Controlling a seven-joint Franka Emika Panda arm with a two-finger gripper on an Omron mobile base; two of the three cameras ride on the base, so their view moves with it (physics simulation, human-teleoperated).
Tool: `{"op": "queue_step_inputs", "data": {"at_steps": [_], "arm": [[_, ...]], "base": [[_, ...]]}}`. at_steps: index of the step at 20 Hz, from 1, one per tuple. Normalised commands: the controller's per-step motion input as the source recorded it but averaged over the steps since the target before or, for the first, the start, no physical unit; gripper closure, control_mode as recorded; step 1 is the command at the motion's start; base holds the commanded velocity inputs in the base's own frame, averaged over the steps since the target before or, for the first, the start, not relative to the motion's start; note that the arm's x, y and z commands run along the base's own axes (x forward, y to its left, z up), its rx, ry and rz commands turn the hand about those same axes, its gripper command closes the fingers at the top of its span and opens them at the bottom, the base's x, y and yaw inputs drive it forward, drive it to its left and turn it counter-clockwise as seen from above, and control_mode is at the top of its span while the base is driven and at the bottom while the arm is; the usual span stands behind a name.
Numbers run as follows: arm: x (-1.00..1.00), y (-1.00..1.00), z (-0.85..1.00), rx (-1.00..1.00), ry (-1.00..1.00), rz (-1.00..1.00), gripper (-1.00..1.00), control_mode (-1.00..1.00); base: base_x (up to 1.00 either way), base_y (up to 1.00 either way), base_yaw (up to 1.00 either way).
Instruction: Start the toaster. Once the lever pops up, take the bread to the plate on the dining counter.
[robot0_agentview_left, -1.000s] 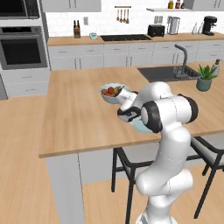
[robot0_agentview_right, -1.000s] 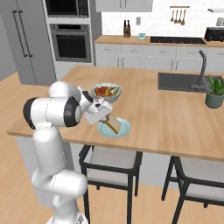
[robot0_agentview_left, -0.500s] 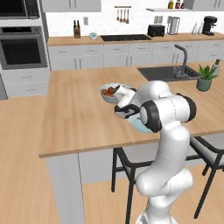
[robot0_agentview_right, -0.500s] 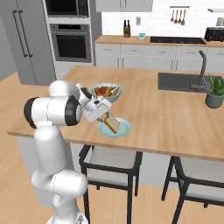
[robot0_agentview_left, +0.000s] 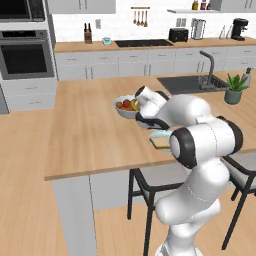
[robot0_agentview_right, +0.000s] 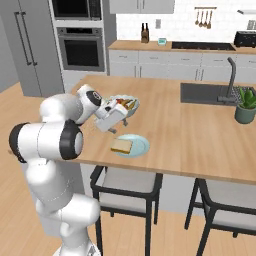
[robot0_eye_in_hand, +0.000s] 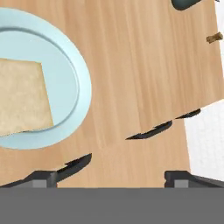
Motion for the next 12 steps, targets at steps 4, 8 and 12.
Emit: {"op": "queue_step_inputs", "data": {"at_steps": [4, 8, 12], "arm": [[-0.07, -0.28, 0.62, 0.0, -0.06, -0.07, -1.0, -1.0], [-0.55, -0.09, 0.96, 0.02, -0.15, -0.01, -1.0, -1.0], [-0.97, -0.01, 0.89, 0.2, -0.14, 0.0, -1.0, -1.0]], "base": [[0.0, 0.0, 0.0], [0.0, 0.0, 0.0], [0.0, 0.0, 0.0]]}}
